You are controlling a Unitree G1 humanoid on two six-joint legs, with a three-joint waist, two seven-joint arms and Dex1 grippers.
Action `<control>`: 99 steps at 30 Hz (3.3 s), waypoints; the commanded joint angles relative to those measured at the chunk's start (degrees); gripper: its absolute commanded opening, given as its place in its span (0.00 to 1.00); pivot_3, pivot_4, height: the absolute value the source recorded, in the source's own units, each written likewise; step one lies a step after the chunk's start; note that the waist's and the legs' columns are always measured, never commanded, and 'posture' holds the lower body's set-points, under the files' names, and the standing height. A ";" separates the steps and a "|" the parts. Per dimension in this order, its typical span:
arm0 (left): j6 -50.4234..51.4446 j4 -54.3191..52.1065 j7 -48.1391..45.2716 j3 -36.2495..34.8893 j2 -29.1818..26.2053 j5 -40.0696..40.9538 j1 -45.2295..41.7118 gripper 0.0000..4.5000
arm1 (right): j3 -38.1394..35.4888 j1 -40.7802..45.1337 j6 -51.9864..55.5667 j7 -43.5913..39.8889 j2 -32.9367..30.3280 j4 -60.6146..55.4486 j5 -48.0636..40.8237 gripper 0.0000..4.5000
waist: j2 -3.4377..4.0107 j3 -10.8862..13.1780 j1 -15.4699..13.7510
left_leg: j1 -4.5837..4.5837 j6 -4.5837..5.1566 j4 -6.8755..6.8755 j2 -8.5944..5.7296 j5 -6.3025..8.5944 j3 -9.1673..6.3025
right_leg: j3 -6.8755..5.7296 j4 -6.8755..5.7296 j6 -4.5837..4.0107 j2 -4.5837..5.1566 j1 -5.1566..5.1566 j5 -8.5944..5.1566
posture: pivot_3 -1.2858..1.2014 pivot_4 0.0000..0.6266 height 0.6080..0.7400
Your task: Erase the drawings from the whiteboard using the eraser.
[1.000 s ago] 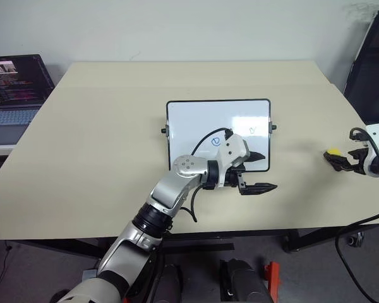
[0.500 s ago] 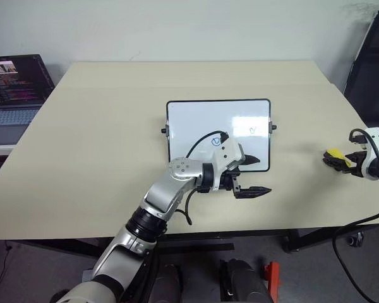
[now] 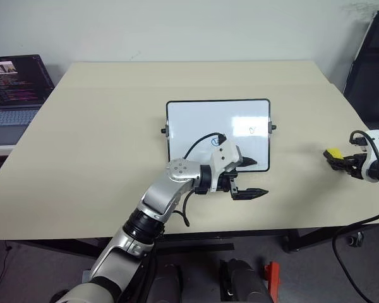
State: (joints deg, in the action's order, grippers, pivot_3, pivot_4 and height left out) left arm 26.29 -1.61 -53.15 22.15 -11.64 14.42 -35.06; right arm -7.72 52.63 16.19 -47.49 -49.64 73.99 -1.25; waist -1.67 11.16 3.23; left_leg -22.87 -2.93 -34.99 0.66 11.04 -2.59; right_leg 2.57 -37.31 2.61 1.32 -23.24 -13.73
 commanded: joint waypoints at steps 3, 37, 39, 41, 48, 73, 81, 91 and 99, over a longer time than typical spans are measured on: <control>0.36 -2.92 0.29 -0.36 -0.01 0.49 0.06 1.00 | -0.29 -0.25 -1.09 0.59 0.20 -0.35 0.28 0.21 | 0.00 0.00 0.01 | 0.03 0.00 -0.03 0.00 0.00 0.00 | 0.00 -0.01 0.01 0.00 0.04 0.01 | 0.52 0.24 1.00; 3.47 -11.07 -2.57 -20.30 -21.03 7.96 -0.13 1.00 | -9.87 -10.04 11.05 1.33 -2.98 -39.39 -11.83 0.19 | 0.01 0.02 0.18 | 0.09 0.00 -0.19 0.02 0.00 0.04 | 0.07 -0.41 0.02 -0.01 -0.03 0.00 | 0.52 0.24 1.00; 3.50 -11.66 -2.53 -22.33 -22.08 9.44 0.01 1.00 | -9.22 -11.43 13.38 0.95 -2.31 -44.73 -12.71 0.19 | 0.01 0.01 0.12 | 0.10 0.00 -0.19 0.05 0.00 0.01 | 0.03 -0.43 0.00 -0.03 -0.04 -0.02 | 0.52 0.24 1.00; 3.47 -11.99 -2.25 -23.43 -22.47 10.49 -0.21 1.00 | -8.55 -11.99 14.86 1.04 -2.01 -48.03 -13.17 0.19 | 0.01 0.01 -0.06 | 0.09 0.00 -0.19 0.06 0.00 -0.03 | -0.02 -0.41 -0.01 -0.03 -0.03 -0.02 | 0.52 0.24 1.00; 5.26 -12.29 -2.80 -28.39 -26.41 14.17 0.69 1.00 | -6.05 -9.05 18.95 0.40 -0.47 -58.54 -15.83 0.19 | 0.00 0.02 -0.30 | 0.01 0.00 -0.23 0.04 0.00 -0.04 | -0.05 -0.38 0.00 0.00 -0.04 -0.02 | 0.52 0.24 1.00; 4.90 -24.61 2.51 -47.35 -36.60 20.20 27.77 1.00 | 13.92 4.35 17.14 -4.71 15.33 -69.59 -14.78 0.19 | -0.13 0.08 -0.81 | -0.06 0.04 -0.16 0.14 0.04 -0.12 | -0.16 -0.46 -0.17 -0.01 -0.24 -0.10 | 0.52 0.24 1.00; 2.87 -24.64 2.43 -45.61 -37.25 17.40 29.47 1.00 | 16.47 5.76 15.55 -5.33 17.50 -71.28 -12.99 0.19 | -0.14 0.08 -0.83 | -0.08 0.04 -0.15 0.15 0.05 -0.14 | -0.19 -0.46 -0.19 -0.02 -0.26 -0.11 | 0.52 0.24 1.00; 0.58 -22.67 2.08 -41.83 -37.67 15.16 28.45 1.00 | 23.71 4.88 15.07 -4.35 20.72 -77.50 -8.56 0.19 | -0.14 0.08 -0.80 | -0.07 0.04 -0.12 0.17 0.05 -0.14 | -0.19 -0.47 -0.21 -0.03 -0.27 -0.12 | 0.52 0.24 1.00; 0.26 -22.09 2.34 -40.20 -37.58 14.90 27.47 1.00 | 35.64 3.82 10.63 -2.25 24.87 -77.30 2.78 0.19 | -0.14 0.08 -0.59 | -0.08 0.04 -0.10 0.17 0.05 -0.14 | -0.19 -0.48 -0.22 -0.03 -0.30 -0.13 | 0.52 0.24 1.00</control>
State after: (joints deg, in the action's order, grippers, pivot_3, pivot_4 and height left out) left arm 27.47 -23.28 -50.77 -17.55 -49.02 29.28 -7.30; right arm 27.16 55.43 29.26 -50.98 -25.05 -2.49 -1.41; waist -1.81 11.24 2.64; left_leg -22.95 -2.89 -35.09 0.83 11.09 -2.73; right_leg 2.38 -37.79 2.39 1.29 -23.56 -13.86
